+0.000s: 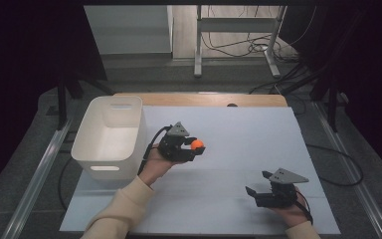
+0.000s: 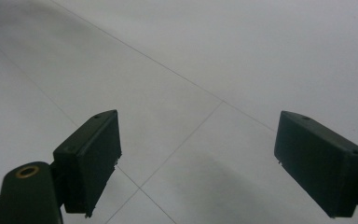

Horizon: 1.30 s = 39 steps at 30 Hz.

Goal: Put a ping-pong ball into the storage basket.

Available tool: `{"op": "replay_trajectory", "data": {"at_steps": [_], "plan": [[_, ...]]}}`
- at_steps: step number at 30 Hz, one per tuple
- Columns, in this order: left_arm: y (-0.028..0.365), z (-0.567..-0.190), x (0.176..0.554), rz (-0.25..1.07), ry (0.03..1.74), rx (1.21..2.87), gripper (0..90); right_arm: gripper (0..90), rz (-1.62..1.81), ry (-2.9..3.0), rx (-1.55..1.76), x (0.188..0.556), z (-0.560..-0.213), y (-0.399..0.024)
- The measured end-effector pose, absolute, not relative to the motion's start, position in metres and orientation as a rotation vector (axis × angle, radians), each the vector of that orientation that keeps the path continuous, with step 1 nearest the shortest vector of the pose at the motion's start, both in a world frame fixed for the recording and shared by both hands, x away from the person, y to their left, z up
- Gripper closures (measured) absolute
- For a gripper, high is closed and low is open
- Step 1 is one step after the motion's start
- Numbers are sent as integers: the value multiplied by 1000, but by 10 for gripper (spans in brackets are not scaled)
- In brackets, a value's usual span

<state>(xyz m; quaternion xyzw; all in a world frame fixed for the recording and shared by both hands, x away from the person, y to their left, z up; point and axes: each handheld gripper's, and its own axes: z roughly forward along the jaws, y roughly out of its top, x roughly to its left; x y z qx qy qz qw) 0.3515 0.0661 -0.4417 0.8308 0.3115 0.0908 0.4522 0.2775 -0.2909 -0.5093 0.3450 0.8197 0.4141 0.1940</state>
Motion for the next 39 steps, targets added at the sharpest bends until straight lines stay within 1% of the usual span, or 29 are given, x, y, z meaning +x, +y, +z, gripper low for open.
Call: {"op": "replay_trajectory", "data": {"at_steps": [29,39], "plan": [[90,-417,346,303,781,2015,501,153,1162,2295,969,278,-509,-291],[96,-415,345,324,793,2007,501,153,1172,2293,971,278,-509,-292]]}}
